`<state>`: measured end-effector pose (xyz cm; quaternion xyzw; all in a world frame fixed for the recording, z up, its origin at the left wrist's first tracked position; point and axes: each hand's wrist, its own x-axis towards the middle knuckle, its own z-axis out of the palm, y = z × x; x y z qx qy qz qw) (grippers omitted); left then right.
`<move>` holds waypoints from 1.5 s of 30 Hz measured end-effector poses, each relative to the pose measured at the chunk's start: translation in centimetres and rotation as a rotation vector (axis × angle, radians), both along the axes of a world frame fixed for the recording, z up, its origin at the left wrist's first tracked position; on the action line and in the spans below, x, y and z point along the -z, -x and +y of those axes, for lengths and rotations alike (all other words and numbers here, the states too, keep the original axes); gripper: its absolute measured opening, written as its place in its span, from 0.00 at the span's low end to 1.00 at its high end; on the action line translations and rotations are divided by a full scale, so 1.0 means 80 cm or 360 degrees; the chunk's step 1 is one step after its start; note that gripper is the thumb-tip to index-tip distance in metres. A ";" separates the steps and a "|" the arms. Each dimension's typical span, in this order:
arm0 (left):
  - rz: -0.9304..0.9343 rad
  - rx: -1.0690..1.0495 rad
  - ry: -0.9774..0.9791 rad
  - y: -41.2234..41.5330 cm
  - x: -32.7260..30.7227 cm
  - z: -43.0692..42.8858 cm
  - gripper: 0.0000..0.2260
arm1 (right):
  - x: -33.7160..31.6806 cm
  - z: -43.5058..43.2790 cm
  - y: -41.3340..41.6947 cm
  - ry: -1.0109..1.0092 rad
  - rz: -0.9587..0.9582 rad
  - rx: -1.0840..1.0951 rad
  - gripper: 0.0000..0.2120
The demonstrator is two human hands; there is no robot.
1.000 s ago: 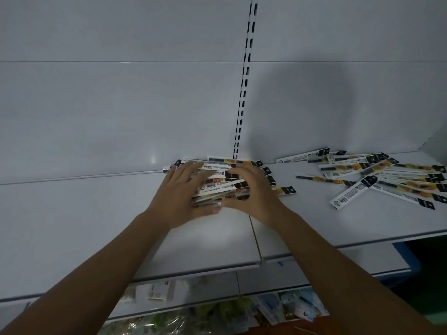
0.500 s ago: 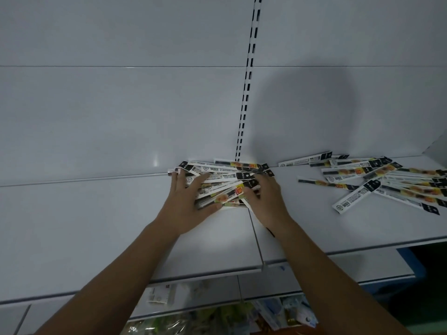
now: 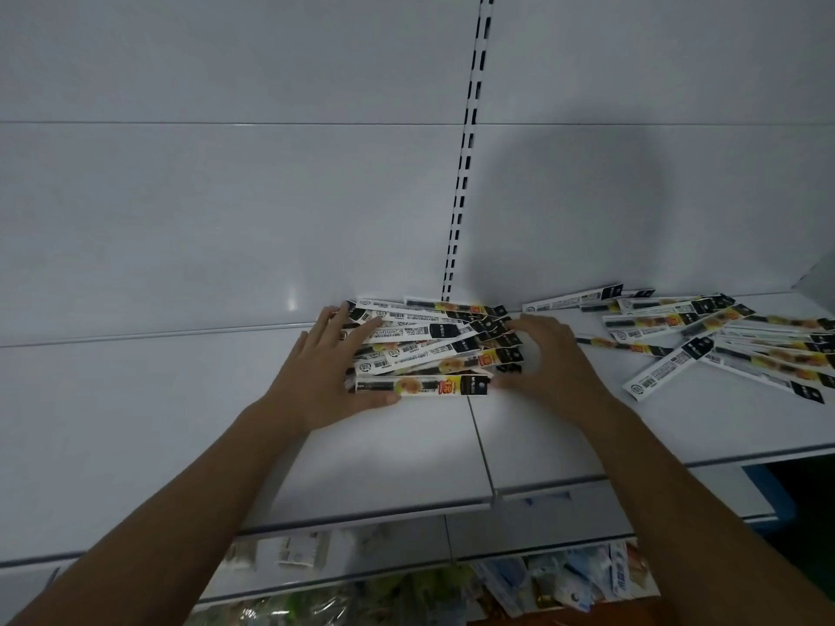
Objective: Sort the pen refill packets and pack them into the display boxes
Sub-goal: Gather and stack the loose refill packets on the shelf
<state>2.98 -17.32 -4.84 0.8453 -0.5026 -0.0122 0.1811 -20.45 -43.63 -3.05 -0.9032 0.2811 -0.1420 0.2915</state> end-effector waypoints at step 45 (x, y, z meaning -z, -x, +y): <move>0.0446 -0.0524 0.0459 0.028 -0.008 -0.025 0.36 | 0.024 0.026 -0.083 -0.0120 0.0052 0.0205 0.39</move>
